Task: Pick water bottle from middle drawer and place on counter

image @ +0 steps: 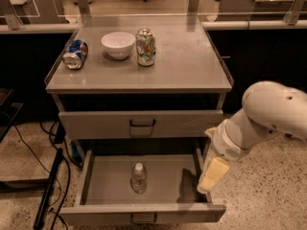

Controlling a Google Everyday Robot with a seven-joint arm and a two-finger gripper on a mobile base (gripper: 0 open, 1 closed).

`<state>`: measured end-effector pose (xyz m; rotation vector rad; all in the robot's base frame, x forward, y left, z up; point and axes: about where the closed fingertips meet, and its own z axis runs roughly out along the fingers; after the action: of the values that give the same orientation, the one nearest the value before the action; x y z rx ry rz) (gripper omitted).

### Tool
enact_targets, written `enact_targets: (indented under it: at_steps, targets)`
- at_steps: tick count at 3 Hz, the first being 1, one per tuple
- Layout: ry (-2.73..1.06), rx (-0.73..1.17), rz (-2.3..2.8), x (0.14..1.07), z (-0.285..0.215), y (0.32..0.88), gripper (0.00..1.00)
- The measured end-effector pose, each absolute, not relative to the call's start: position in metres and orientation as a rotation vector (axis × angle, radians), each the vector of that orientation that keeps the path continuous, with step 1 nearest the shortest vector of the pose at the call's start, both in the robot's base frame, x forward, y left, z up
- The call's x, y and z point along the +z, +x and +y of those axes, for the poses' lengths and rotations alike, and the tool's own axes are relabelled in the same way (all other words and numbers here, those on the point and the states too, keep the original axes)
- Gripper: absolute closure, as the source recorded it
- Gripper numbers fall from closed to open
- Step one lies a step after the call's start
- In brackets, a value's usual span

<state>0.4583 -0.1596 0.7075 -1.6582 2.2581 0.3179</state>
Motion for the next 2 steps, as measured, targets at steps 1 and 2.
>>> enact_targets:
  at_steps: [1, 2]
  targets:
    - [-1.621, 0.422, 2.264, 0.670, -0.145, 0.452, 0.00]
    - [-1.578, 0.473, 2.234, 0.635, -0.125, 0.459, 0.00]
